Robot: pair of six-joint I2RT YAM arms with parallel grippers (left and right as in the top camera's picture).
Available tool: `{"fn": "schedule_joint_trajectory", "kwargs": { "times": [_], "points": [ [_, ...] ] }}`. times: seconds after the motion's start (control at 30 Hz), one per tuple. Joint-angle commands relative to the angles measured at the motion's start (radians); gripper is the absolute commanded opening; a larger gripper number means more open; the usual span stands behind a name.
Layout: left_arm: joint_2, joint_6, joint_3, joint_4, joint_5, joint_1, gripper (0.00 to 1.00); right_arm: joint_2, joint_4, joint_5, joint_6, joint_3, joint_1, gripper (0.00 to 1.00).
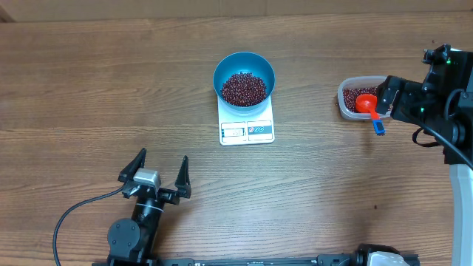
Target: Scoop item into bowl and weigh 150g on scale
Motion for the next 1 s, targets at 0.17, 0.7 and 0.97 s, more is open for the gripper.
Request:
{"fn": "schedule_joint_trajectory", "kwargs": {
  "times": [0.17, 0.7, 0.97],
  "points": [
    [-0.012, 0.09, -0.005, -0.099, -0.022, 0.087, 1.0, -0.001, 0.005, 0.005, 0.0, 0.026, -0.002, 1.0],
    [-0.012, 0.101, -0.004, -0.101, -0.018, 0.24, 0.99, -0.001, 0.005, 0.005, 0.0, 0.026, -0.002, 1.0],
    [-0.012, 0.122, -0.004, -0.101, -0.013, 0.256, 0.99, -0.001, 0.005, 0.005, 0.0, 0.026, -0.002, 1.0]
  ]
}}
